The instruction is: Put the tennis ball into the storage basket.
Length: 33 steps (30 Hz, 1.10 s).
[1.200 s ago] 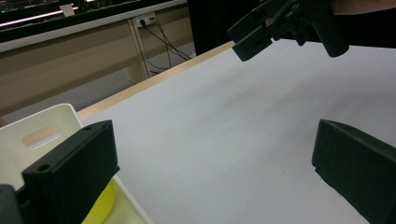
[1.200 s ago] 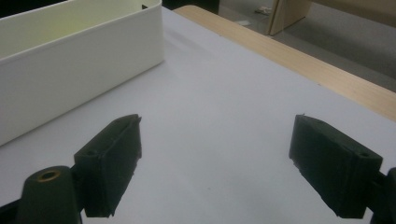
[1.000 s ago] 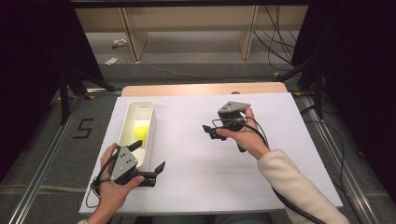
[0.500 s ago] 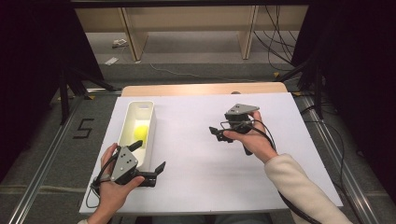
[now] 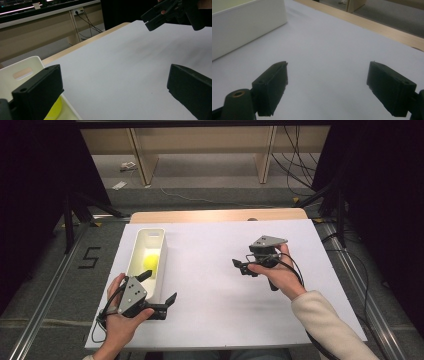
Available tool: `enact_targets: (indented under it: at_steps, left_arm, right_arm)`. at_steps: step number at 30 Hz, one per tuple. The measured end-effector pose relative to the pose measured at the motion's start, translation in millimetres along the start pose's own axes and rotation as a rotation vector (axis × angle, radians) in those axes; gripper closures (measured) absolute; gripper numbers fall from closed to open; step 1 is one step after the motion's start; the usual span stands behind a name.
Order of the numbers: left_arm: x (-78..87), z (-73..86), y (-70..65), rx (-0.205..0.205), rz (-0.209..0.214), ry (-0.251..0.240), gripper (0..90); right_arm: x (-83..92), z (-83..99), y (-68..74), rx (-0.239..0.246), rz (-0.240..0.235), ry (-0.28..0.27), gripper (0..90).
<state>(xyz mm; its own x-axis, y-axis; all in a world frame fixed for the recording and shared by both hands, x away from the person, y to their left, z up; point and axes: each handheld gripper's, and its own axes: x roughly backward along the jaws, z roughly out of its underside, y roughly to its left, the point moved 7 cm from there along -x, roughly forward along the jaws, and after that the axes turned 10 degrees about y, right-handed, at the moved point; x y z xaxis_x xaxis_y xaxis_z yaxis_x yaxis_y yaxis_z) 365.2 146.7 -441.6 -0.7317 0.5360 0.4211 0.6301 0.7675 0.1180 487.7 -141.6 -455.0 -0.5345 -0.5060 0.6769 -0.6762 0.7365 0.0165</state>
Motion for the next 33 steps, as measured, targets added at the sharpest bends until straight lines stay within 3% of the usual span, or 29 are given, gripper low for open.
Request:
enact_targets:
  at_steps: [33]
  left_arm:
    - [-0.7, 0.9, 0.5, 0.001, -0.003, 0.005, 0.0]
  right_arm:
    - [33.1, 31.7, -15.7, -0.026, 0.030, -0.005, 17.7]
